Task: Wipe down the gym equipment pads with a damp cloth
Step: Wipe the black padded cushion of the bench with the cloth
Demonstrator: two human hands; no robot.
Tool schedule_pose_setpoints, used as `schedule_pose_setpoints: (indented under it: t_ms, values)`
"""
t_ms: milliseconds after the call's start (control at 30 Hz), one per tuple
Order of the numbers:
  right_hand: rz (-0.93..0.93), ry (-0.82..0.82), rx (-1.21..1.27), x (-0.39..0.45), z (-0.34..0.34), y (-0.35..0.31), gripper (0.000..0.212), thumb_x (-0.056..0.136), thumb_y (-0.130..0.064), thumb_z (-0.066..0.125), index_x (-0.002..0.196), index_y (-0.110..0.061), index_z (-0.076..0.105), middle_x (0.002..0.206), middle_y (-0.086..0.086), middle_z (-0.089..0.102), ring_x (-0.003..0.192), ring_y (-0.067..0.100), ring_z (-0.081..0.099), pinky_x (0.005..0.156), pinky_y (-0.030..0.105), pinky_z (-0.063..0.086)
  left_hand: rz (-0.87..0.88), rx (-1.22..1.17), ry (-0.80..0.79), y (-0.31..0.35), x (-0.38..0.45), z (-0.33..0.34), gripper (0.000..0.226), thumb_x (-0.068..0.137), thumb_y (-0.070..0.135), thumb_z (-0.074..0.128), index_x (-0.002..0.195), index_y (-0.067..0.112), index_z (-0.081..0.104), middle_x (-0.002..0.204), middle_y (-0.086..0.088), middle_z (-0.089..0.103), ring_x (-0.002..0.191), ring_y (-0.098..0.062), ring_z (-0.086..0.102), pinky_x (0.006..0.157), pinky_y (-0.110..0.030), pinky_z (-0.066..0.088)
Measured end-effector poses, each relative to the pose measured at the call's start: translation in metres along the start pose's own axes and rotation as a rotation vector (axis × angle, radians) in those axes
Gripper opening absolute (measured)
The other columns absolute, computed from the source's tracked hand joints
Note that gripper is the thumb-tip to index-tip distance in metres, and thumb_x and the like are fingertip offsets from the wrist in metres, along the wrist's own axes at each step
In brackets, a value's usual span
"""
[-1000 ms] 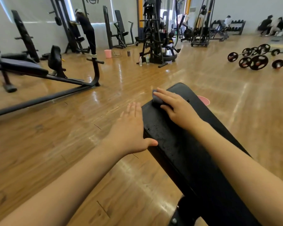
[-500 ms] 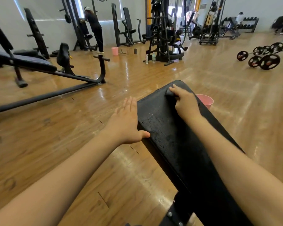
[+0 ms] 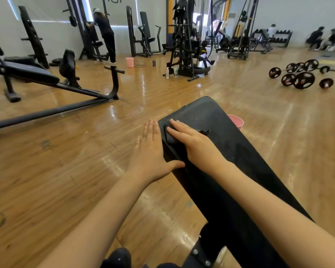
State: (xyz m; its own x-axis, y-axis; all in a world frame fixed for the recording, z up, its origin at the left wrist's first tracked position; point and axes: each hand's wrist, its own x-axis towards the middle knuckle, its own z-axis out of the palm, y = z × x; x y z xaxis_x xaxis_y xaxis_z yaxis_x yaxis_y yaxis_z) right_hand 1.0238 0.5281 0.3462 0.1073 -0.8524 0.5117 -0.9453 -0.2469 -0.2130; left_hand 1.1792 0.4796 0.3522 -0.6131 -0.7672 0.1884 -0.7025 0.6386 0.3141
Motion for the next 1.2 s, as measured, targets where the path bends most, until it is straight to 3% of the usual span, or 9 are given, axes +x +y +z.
schedule_pose_setpoints:
  t_ms: [167, 433, 567, 667, 767, 867, 933, 1000, 1200]
  values:
    - [0.005, -0.011, -0.077, 0.005, -0.007, 0.034, 0.074, 0.072, 0.025, 0.05, 0.136, -0.011, 0.043, 0.146, 0.005, 0.037, 0.135, 0.018, 0.03, 0.11, 0.034, 0.022, -0.033, 0.064, 0.01, 0.005, 0.001, 0.002, 0.132, 0.07, 0.073, 0.061, 0.147, 0.008, -0.023, 0.156, -0.009, -0.026, 0.145, -0.021, -0.019, 0.118, -0.039, -0.001]
    - [0.474, 0.077, -0.002, 0.028, -0.031, 0.119, 0.066, 0.076, 0.022, 0.037, 0.135, -0.006, 0.046, 0.146, 0.01, 0.037, 0.136, 0.022, 0.033, 0.108, 0.016, 0.017, -0.082, 0.144, 0.001, 0.011, 0.003, 0.002, 0.132, 0.071, 0.075, 0.058, 0.146, 0.004, -0.023, 0.156, -0.013, -0.026, 0.145, -0.025, -0.018, 0.118, -0.042, 0.0]
    - [0.538, 0.153, 0.114, 0.023, -0.022, 0.114, 0.051, 0.09, 0.004, 0.049, 0.138, -0.009, 0.042, 0.147, 0.006, 0.034, 0.137, 0.018, 0.031, 0.096, 0.0, 0.01, -0.075, 0.112, 0.007, 0.01, 0.002, 0.004, 0.132, 0.07, 0.072, 0.061, 0.147, 0.005, -0.023, 0.156, -0.013, -0.026, 0.145, -0.024, -0.019, 0.119, -0.041, 0.0]
    - [0.577, 0.252, 0.179, 0.021, -0.017, 0.11, 0.051, 0.089, 0.006, 0.048, 0.138, -0.008, 0.043, 0.146, 0.009, 0.037, 0.136, 0.018, 0.033, 0.082, -0.014, 0.004, -0.072, 0.101, 0.009, 0.009, 0.002, 0.004, 0.131, 0.071, 0.071, 0.061, 0.146, 0.005, -0.023, 0.156, -0.012, -0.027, 0.145, -0.023, -0.02, 0.118, -0.041, -0.001]
    - [0.676, 0.3, 0.217, 0.026, -0.017, 0.112, 0.052, 0.088, 0.009, 0.042, 0.136, -0.012, 0.047, 0.141, 0.006, 0.045, 0.132, 0.018, 0.038, 0.069, -0.016, 0.007, -0.069, 0.114, 0.002, 0.01, 0.002, 0.004, 0.131, 0.071, 0.073, 0.06, 0.146, 0.005, -0.023, 0.156, -0.012, -0.026, 0.145, -0.024, -0.019, 0.117, -0.041, -0.001]
    - [0.733, 0.332, 0.181, 0.032, -0.014, 0.111, 0.056, 0.086, 0.011, 0.039, 0.136, -0.014, 0.047, 0.139, 0.006, 0.048, 0.131, 0.02, 0.04, 0.071, -0.016, 0.009, -0.068, 0.127, -0.008, 0.01, 0.002, 0.003, 0.132, 0.07, 0.075, 0.058, 0.146, 0.005, -0.023, 0.156, -0.012, -0.025, 0.145, -0.024, -0.018, 0.118, -0.041, 0.0]
    - [0.743, 0.34, 0.174, 0.035, -0.013, 0.11, 0.06, 0.083, 0.013, 0.038, 0.136, -0.012, 0.047, 0.14, 0.008, 0.047, 0.132, 0.021, 0.039, 0.086, -0.008, 0.015, -0.068, 0.133, -0.009, 0.01, 0.001, 0.002, 0.132, 0.07, 0.075, 0.058, 0.146, 0.004, -0.023, 0.156, -0.013, -0.025, 0.146, -0.024, -0.018, 0.118, -0.041, 0.0]
    - [0.725, 0.326, 0.175, 0.035, -0.012, 0.102, 0.063, 0.078, 0.017, 0.037, 0.135, -0.009, 0.048, 0.142, 0.011, 0.043, 0.134, 0.02, 0.037, 0.103, 0.01, 0.018, -0.067, 0.135, -0.008, 0.011, 0.001, 0.002, 0.131, 0.07, 0.075, 0.057, 0.146, 0.003, -0.023, 0.156, -0.014, -0.025, 0.145, -0.025, -0.018, 0.118, -0.041, 0.0]
    - [0.326, 0.252, 0.16, -0.018, 0.013, 0.02, 0.06, 0.076, 0.02, 0.043, 0.129, -0.006, 0.053, 0.141, 0.01, 0.043, 0.129, 0.011, 0.036, 0.105, 0.01, 0.019, -0.065, 0.114, 0.004, 0.012, 0.001, 0.003, 0.13, 0.072, 0.071, 0.06, 0.146, 0.002, -0.023, 0.156, -0.015, -0.024, 0.145, -0.025, -0.018, 0.118, -0.041, 0.001]
